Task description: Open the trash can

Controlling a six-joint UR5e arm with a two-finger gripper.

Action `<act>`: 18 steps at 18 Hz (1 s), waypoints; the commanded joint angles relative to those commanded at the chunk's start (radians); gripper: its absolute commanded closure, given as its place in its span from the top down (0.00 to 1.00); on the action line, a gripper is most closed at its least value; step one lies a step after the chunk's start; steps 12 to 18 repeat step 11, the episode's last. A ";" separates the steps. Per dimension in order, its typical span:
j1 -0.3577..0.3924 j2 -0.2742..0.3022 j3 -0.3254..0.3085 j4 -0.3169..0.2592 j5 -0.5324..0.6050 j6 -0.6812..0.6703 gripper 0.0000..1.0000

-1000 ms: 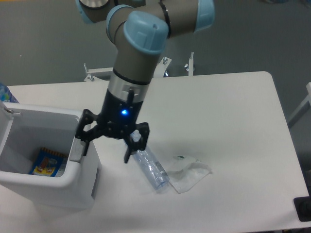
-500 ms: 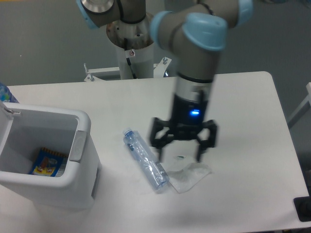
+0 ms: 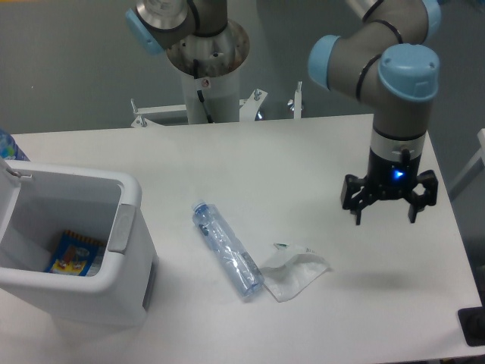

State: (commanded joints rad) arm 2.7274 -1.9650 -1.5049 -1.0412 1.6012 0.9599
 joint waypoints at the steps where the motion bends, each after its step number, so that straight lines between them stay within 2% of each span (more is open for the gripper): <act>1: 0.000 0.000 0.002 -0.025 0.017 0.031 1.00; 3: -0.008 -0.014 0.020 -0.043 0.051 0.069 1.00; 7: -0.011 -0.028 0.034 -0.045 0.045 0.161 1.00; 18: -0.012 -0.029 0.022 -0.042 0.052 0.165 1.00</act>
